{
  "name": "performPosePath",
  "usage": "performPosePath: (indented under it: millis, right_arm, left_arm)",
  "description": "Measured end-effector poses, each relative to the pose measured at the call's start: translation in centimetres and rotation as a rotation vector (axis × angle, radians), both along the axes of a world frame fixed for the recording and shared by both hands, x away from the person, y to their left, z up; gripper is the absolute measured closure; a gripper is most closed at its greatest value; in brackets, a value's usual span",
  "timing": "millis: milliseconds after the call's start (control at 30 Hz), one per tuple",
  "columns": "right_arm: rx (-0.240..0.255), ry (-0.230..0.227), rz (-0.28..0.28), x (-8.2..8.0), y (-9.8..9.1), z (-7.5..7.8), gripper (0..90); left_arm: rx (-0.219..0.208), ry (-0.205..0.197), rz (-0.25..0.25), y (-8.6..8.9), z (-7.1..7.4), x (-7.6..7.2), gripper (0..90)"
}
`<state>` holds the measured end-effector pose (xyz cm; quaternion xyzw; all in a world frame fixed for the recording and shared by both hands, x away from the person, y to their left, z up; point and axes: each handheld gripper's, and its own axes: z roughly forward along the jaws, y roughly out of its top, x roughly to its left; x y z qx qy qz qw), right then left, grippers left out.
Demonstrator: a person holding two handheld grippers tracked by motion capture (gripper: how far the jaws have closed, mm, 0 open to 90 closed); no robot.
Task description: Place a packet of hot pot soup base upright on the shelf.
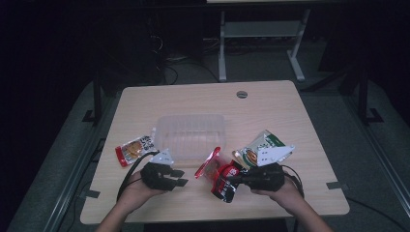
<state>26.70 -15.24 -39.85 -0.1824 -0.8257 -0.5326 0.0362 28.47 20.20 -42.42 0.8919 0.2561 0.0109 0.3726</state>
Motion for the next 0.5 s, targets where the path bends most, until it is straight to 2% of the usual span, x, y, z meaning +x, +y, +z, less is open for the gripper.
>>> performPosePath:
  millis: [167, 233, 267, 333, 500]
  right_arm:
    - [0.008, -0.011, 0.001, 0.4, -0.1, 0.7, 89.6]
    - [0.004, -0.019, -0.001, 0.6, -0.1, 0.9, 89.6]
    - [0.003, -0.020, -0.002, 0.7, -0.1, 1.1, 89.6]
    - [0.006, -0.029, -0.004, 1.1, -0.1, 1.5, 89.6]
    - [0.011, -0.046, -0.010, 2.0, -0.1, 2.3, 89.6]
  left_arm:
    - [0.022, 0.000, 0.030, 1.5, -0.2, -0.9, 51.9]
    - [0.014, -0.002, 0.047, 1.8, -0.4, -1.3, 48.3]
    - [0.029, -0.004, 0.041, 2.0, -0.4, -1.4, 45.0]
    - [0.031, -0.002, 0.049, 2.2, -0.5, -1.6, 43.7]
    - [0.027, -0.004, 0.059, 2.4, -0.5, -1.5, 38.6]
